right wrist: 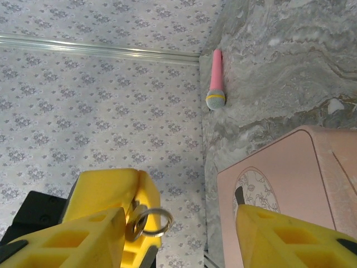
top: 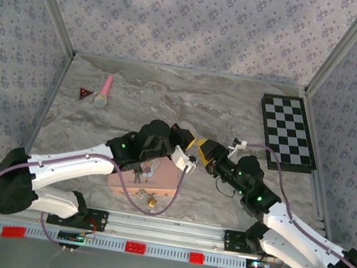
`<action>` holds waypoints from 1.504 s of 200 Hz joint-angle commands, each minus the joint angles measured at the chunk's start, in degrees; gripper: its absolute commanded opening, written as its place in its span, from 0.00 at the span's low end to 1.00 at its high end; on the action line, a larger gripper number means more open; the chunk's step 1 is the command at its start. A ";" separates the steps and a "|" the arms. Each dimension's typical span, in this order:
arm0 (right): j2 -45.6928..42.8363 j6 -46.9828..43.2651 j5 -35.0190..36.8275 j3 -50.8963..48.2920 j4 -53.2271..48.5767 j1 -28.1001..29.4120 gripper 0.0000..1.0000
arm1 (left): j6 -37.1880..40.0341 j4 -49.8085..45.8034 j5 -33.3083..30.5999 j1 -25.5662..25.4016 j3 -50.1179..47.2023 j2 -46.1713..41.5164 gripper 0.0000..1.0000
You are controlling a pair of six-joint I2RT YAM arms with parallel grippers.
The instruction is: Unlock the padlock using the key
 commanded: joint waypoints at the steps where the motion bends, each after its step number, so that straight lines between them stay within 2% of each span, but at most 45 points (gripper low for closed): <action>1: 1.00 0.75 -0.99 0.11 5.58 0.48 0.56 | 0.94 2.37 -0.23 -0.87 -1.02 0.44 0.00; 40: -0.60 0.73 0.10 -0.40 5.35 0.22 0.51 | 0.42 2.72 -0.42 -0.98 -1.73 0.18 0.00; 153: -1.02 1.29 -0.60 0.22 4.10 -0.25 0.27 | -0.29 4.06 -1.60 -0.98 -2.61 0.51 0.00; 186: -1.00 0.95 -0.42 0.46 3.67 -0.24 0.25 | -0.38 4.13 -1.66 -1.00 -2.70 0.39 0.00; 204: -1.06 0.77 -0.18 0.34 3.41 -0.28 0.25 | -0.62 4.21 -1.51 -0.98 -2.78 0.25 0.00; 228: -1.14 0.58 0.10 0.14 3.41 -0.37 0.34 | -0.73 4.30 -1.34 -0.98 -3.04 0.08 0.00; 277: -0.89 -0.05 0.15 0.64 1.37 -0.33 0.32 | -1.17 5.23 -0.94 -0.98 -3.62 -0.42 0.00; 301: -0.51 -0.51 -0.01 0.79 0.77 -0.37 0.45 | -1.41 6.01 -0.88 -0.98 -3.82 -0.68 0.00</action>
